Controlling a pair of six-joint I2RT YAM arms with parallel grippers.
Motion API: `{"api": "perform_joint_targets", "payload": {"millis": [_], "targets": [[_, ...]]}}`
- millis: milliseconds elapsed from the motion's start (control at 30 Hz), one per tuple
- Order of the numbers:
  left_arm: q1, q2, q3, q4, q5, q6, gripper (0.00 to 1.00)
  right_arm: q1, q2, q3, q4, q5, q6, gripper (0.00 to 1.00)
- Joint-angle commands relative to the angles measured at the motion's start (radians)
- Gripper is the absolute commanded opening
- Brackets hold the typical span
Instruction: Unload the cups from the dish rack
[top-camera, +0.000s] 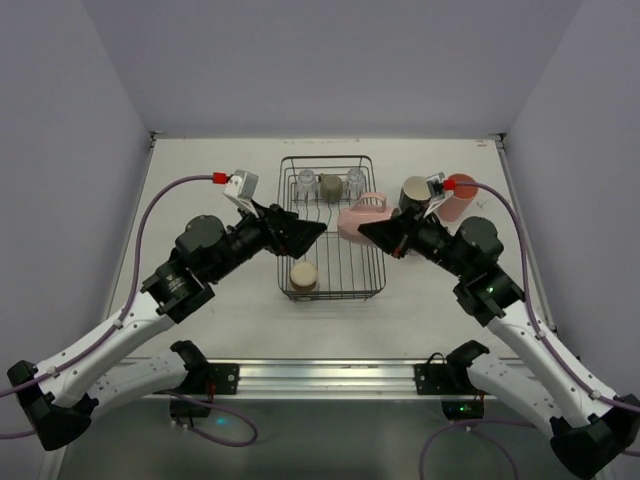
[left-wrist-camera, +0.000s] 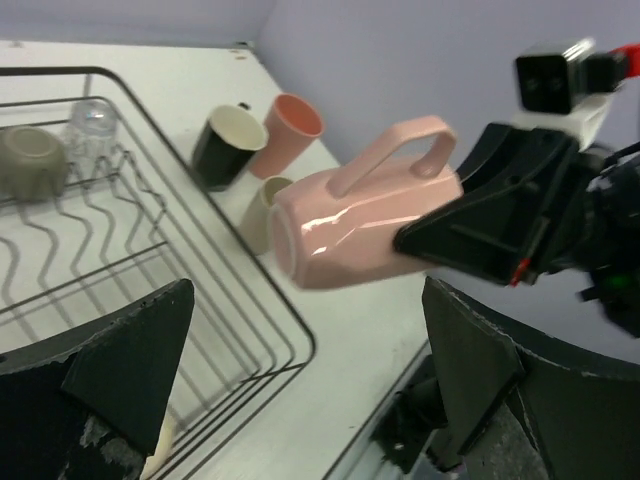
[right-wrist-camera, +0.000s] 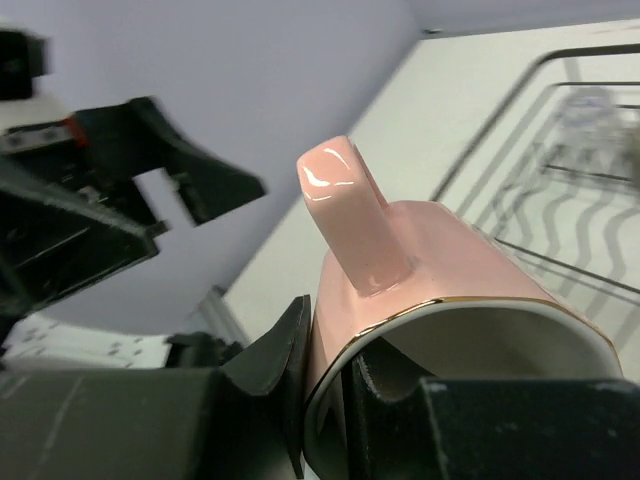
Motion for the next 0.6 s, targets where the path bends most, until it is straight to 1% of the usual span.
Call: {"api": "perform_joint_targets", "payload": {"millis": [0,67,100,133,200,233,300,333,433,567], "targets": [[0.005,-0.025,0.074,-0.215,-0.115,0.182,1.0,-0.008,0.002,0.179,-0.395,0.315,-0.195,0.0],[0.005,-0.043,0.077,-0.269,-0.134,0.246,1.0,-0.037,0.012,0.229,-0.525,0.421,-0.235,0.0],[0.007,-0.049,0.076,-0.318,-0.152,0.266,1.0,-0.056,0.02,0.239,-0.558,0.499,-0.241,0.0],[0.005,-0.058,0.074,-0.343,-0.164,0.297,1.0,-0.11,0.023,0.259,-0.589,0.521,-0.255,0.0],[0.007,-0.068,0.058,-0.389,-0.187,0.324,1.0,-0.202,0.032,0.266,-0.639,0.517,-0.267,0.0],[0.005,-0.074,0.048,-0.397,-0.192,0.334,1.0,-0.296,0.048,0.269,-0.653,0.501,-0.275,0.0],[0.005,-0.075,0.018,-0.403,-0.175,0.358,1.0,-0.367,0.069,0.27,-0.675,0.519,-0.295,0.0],[0.007,-0.074,0.007,-0.403,-0.171,0.367,1.0,-0.426,0.1,0.27,-0.679,0.542,-0.299,0.0],[0.005,-0.063,-0.022,-0.398,-0.163,0.386,1.0,-0.511,0.166,0.266,-0.679,0.549,-0.31,0.0],[0.005,-0.057,-0.047,-0.4,-0.169,0.41,1.0,-0.585,0.261,0.267,-0.663,0.527,-0.325,0.0]]}}
